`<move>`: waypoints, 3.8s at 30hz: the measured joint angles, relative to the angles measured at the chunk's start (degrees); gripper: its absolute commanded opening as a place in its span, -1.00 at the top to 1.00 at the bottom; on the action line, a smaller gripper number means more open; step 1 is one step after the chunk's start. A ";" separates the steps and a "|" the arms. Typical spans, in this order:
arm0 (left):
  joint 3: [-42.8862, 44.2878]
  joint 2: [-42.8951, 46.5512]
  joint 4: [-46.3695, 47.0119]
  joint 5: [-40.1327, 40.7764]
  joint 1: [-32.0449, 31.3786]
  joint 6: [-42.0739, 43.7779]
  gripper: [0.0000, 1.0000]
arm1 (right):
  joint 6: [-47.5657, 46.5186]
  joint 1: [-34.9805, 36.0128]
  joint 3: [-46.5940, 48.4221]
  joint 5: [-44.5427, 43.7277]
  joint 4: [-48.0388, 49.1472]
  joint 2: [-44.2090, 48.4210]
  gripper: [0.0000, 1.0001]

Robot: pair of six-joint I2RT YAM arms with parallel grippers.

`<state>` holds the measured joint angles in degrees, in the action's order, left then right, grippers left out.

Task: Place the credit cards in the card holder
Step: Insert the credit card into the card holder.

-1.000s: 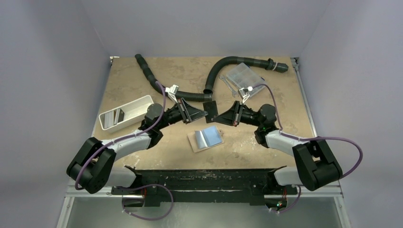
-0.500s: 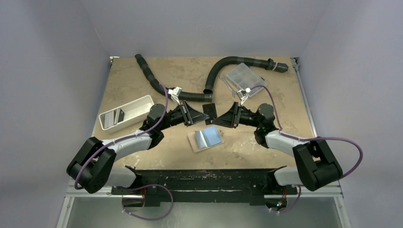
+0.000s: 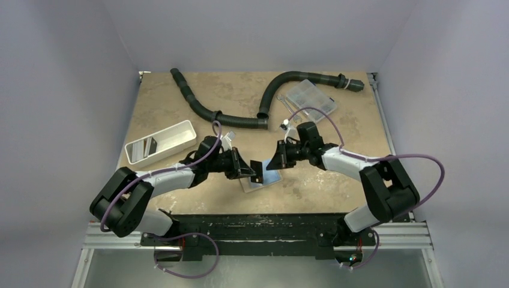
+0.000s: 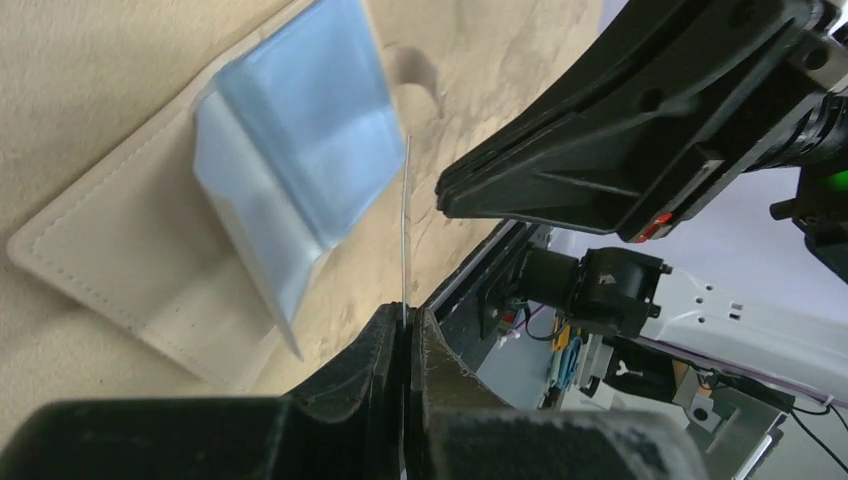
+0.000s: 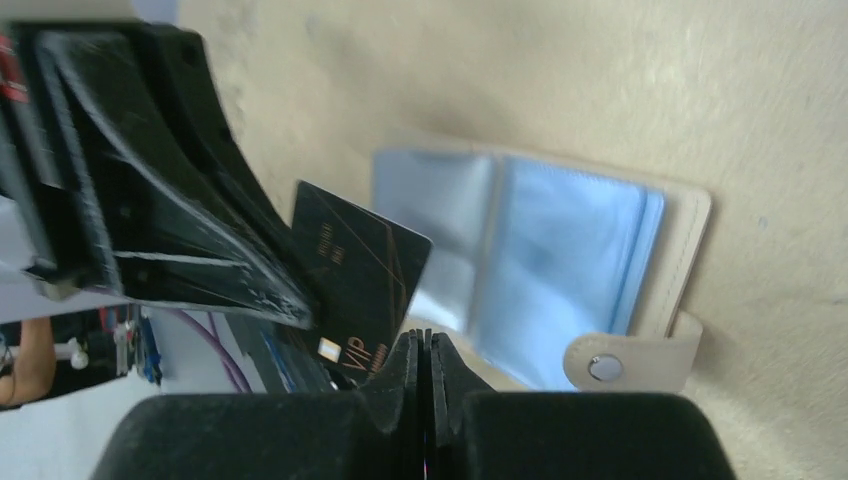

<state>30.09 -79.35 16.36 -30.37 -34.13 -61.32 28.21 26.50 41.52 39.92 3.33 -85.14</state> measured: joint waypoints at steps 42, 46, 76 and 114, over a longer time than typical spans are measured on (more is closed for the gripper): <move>-6.95 -9.55 12.37 -8.39 4.28 0.85 1.00 | -2.36 0.81 -0.66 -5.40 1.29 -10.91 1.00; -6.47 -8.92 12.07 -8.46 4.28 1.14 1.00 | -2.38 0.81 -0.66 -5.31 1.40 -10.97 1.00; -6.58 -20.24 27.54 -11.23 4.39 -1.60 1.00 | -2.75 0.76 -0.66 -4.50 1.86 -11.30 1.00; -3.56 -28.55 36.68 -12.72 6.01 -4.24 1.00 | -2.75 0.48 -0.63 -3.19 2.73 -12.11 1.00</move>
<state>26.52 -107.90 53.04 -43.09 -28.12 -65.56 25.45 26.98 40.88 36.73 6.07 -97.25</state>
